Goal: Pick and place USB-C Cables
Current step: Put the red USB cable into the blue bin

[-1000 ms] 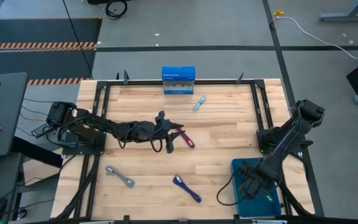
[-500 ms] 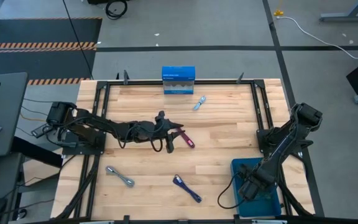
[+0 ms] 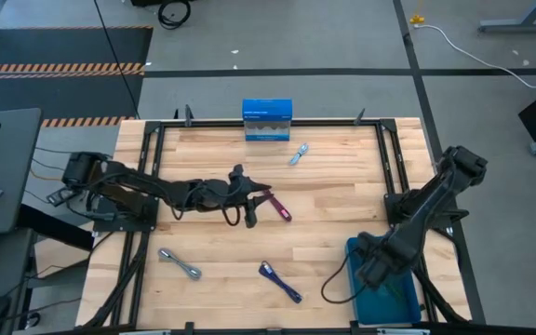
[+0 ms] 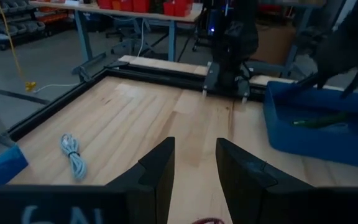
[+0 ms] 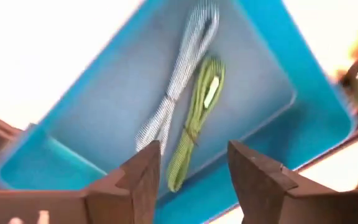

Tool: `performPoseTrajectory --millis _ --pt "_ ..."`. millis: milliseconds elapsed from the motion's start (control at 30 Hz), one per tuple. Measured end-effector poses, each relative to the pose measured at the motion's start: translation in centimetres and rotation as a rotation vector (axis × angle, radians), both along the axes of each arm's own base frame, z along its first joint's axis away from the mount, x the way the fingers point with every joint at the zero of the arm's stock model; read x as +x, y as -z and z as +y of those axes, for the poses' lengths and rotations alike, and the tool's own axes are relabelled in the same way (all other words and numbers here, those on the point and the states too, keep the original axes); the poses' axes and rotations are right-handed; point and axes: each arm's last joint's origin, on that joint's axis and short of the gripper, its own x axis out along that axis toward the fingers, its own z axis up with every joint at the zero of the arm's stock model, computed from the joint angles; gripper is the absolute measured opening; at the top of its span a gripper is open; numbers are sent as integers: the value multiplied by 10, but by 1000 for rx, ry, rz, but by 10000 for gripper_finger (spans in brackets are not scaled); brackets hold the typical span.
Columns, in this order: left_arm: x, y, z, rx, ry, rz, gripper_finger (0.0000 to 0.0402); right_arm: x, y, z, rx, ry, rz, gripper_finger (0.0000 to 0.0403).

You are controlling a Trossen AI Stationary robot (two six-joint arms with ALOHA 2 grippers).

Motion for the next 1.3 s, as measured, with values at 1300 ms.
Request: performPoseTrajectory --millis 1300 --pt "-59 7 -11 122 -188 485 125 180 52 -162 -226 -287 -469 187"
